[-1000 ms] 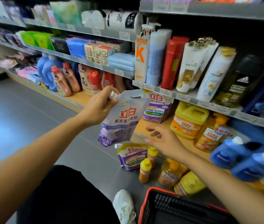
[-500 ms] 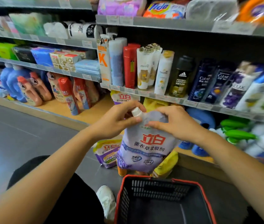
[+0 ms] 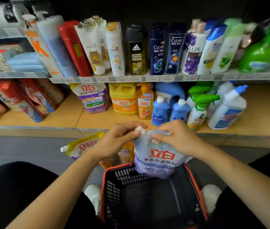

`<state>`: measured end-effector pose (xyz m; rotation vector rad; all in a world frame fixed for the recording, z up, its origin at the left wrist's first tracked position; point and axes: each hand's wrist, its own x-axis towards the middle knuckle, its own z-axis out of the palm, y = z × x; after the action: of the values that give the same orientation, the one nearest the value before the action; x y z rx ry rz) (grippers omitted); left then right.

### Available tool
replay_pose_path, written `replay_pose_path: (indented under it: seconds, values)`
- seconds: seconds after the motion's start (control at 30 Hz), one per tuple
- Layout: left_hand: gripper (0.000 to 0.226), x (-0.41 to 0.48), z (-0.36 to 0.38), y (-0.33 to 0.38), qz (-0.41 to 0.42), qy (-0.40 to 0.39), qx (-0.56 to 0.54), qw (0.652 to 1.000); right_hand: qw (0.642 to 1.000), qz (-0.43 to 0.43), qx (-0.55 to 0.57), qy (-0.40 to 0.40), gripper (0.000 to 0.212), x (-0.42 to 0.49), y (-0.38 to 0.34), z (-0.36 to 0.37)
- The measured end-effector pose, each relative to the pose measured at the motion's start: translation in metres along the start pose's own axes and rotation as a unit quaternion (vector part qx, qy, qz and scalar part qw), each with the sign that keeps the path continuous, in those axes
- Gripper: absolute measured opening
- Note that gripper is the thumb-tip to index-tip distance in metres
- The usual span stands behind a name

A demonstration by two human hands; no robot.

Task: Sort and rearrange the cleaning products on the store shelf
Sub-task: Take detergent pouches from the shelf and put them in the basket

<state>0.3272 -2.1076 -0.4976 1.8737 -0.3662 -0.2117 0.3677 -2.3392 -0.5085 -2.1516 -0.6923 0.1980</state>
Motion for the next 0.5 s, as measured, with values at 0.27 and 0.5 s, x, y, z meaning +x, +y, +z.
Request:
replay_pose_path:
  seconds: [0.27,0.5]
  values:
    - [0.023,0.012,0.023,-0.027,-0.048,0.041,0.043,0.997,0.995,-0.004,-0.101,-0.014,0.039,-0.004,0.02,0.003]
    - [0.042,0.013,0.032,-0.032,-0.116,0.091,0.053,0.988,0.996,0.003,-0.073,-0.052,0.048,-0.006,0.027,0.012]
